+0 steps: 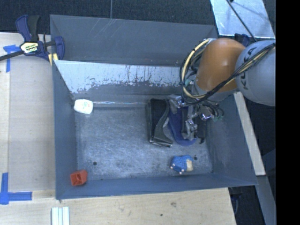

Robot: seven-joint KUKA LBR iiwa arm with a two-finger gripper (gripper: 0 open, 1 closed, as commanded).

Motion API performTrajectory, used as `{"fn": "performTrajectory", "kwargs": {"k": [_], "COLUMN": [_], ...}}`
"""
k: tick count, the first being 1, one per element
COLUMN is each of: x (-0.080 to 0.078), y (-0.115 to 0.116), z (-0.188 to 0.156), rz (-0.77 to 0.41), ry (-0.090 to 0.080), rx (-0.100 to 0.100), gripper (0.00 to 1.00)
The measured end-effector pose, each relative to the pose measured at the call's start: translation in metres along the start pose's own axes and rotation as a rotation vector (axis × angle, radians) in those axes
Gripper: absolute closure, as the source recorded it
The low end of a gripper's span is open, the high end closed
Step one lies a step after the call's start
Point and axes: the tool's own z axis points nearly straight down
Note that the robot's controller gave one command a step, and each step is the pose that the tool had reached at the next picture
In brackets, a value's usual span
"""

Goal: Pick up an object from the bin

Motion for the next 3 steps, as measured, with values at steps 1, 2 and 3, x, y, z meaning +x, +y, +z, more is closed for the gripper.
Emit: {"fn": "performTrajectory", "kwargs": {"k": [1,2,3], "x": [0.0,0.015,0.021], "y": [-0.001,-0.004,0.013], "z": [-0.003,-0.006,-0.229], "rz": [0.004,0.543,0.555], "ry": [-0.003,-0.002,-0.045], "rx": [0.0,-0.002,-0.002], "gripper": [1.0,1.0,1.0]}}
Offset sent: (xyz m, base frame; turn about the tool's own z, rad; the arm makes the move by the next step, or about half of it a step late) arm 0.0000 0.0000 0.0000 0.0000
